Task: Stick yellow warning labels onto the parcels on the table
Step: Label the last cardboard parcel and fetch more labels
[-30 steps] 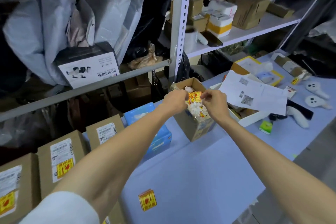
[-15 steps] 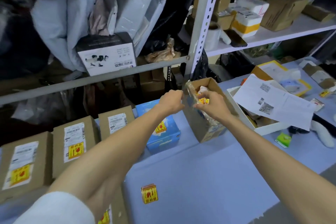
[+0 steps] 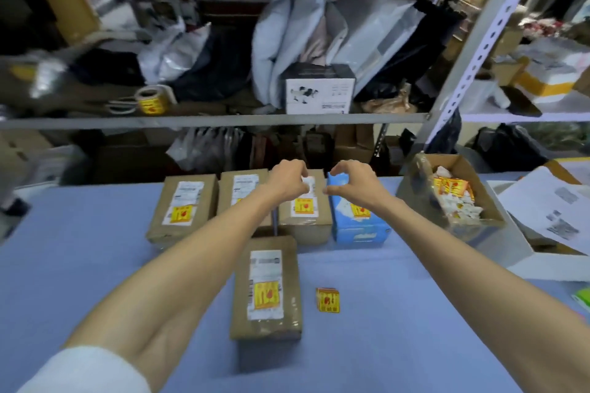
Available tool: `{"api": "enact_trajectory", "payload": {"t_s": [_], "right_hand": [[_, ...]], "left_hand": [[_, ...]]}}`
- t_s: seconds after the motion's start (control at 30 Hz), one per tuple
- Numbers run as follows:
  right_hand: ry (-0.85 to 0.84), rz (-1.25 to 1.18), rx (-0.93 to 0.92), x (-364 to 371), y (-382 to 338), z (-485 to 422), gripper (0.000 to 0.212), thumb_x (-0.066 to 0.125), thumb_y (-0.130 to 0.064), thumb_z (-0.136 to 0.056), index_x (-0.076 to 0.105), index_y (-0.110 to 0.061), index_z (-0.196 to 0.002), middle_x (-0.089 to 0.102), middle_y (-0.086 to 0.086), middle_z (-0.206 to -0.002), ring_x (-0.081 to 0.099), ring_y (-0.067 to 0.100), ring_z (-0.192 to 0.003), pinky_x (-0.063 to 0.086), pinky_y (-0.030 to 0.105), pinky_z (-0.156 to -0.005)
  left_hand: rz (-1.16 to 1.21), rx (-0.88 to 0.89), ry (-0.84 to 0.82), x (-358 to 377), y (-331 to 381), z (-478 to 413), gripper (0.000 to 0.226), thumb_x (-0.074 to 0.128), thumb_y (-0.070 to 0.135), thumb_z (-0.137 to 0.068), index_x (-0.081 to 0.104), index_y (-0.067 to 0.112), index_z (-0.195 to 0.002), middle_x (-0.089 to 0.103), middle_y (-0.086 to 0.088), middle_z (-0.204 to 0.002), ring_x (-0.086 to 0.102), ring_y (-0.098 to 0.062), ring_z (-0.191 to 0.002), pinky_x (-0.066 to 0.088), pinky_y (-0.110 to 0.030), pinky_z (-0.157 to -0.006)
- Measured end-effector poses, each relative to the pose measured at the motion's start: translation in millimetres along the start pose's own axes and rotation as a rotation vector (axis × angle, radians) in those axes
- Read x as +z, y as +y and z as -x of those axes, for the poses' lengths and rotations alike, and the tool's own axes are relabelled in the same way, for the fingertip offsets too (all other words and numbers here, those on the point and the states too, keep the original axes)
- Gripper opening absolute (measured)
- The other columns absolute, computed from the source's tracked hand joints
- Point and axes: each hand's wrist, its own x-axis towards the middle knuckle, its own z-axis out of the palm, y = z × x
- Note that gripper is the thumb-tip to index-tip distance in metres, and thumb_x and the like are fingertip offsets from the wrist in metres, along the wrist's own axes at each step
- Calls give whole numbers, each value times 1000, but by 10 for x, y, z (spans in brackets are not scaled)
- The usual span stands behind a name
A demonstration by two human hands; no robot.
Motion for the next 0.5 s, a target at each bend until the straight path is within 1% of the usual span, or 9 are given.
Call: {"api": "enact_trajectory", "payload": {"t_s": [0.1,0.17,0.3,0.37,0.43,0.5], "right_hand": [[-37,9,-47,252,-327,42,48,79,-34,-74,64,-9,-112,63,7,-118,56,21,-112,43,29,-87],[-53,7,-67,434,-500,83,48,80,-33,-74,64,-9,-112,63,7,-118,56,21,-112,42,29,-86],[-105,-2,-78,752,-679,166,46,78,-29,-75,63,-8,-113,62,8,-119,54,23,-115,44,33,-93],[-123,-15,-57,894,-687,248,47,78,-27,-77,61,-6,-115,60,9,-121,53,24,-116,43,33,-94],[-129,-12,-26,1069,-648,370,47,78,-28,-77,61,-6,-115,61,10,-120,55,25,-113,45,34,-91],[-150,-19,2,1260,-576,534,45,78,-27,-77,61,-6,-113,62,9,-115,57,25,-109,46,33,-84]], "left_hand": [[6,-53,25,-76,-350,314,32,67,21,-79,62,15,-109,66,-6,-108,61,-25,-101,51,-36,-84],[25,-82,34,-97,-558,490,28,68,18,-76,63,13,-104,67,-9,-106,62,-26,-100,51,-36,-84],[70,-137,27,-49,-904,779,30,67,18,-76,63,14,-106,67,-11,-107,62,-27,-100,52,-36,-84],[103,-160,32,48,-1028,919,31,66,17,-77,62,15,-107,66,-10,-106,62,-27,-99,52,-36,-84],[147,-204,25,209,-1132,1057,31,66,14,-79,60,13,-110,64,-9,-108,60,-27,-100,52,-37,-85],[193,-250,35,411,-1232,1180,35,68,14,-79,59,10,-112,62,-11,-113,58,-27,-104,50,-36,-88]]}}
